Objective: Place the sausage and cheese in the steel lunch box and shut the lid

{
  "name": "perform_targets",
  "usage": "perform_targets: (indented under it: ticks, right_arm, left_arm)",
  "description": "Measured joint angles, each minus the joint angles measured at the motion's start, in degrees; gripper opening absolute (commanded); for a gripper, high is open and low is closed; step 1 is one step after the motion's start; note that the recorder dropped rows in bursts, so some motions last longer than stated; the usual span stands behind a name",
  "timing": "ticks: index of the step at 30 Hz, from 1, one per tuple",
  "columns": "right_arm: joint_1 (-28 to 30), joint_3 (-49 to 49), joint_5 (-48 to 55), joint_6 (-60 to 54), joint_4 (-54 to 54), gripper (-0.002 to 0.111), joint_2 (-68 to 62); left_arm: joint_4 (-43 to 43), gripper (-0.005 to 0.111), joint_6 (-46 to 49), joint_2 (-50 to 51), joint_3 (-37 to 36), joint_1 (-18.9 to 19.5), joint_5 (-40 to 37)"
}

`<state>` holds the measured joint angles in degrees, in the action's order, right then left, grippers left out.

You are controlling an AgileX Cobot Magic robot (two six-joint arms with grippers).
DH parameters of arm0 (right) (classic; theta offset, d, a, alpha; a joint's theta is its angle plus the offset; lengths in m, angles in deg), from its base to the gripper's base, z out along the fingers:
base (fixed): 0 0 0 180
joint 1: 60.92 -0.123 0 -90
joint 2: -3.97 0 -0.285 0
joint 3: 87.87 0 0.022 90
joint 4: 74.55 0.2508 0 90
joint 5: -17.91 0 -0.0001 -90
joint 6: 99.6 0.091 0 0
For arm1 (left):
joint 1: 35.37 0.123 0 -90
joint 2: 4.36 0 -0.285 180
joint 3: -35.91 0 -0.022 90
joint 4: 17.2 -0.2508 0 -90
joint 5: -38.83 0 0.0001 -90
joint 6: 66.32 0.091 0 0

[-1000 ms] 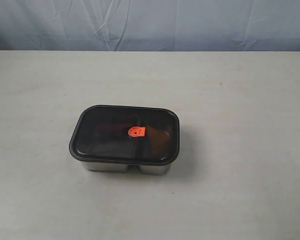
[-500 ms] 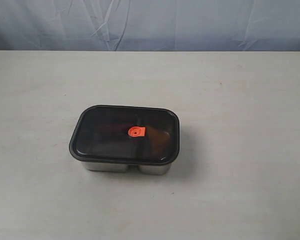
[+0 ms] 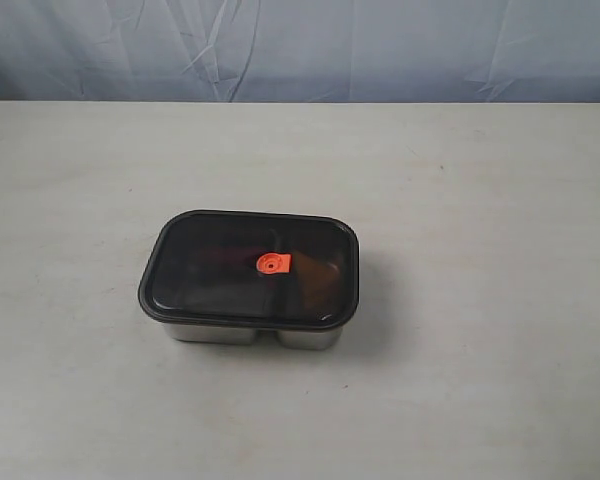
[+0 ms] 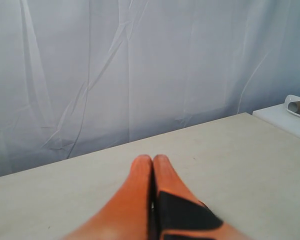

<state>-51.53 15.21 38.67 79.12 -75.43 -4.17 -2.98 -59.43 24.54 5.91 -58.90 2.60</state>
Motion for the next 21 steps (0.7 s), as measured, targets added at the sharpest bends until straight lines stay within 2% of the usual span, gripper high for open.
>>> perform_targets:
  ticks: [7, 11, 21]
  right_arm:
    - [0.0, 0.0, 0.0, 0.0, 0.1, -0.001, 0.0]
    - [0.0, 0.0, 0.0, 0.0, 0.1, -0.001, 0.0]
    - [0.0, 0.0, 0.0, 0.0, 0.1, -0.001, 0.0]
  left_arm:
    - [0.0, 0.000, 0.0, 0.0, 0.0, 0.0, 0.0]
    - [-0.6, 0.000, 0.0, 0.0, -2.3, 0.0, 1.0]
    - [-2.8, 0.000, -0.2, -0.3, -22.7, 0.0, 16.6]
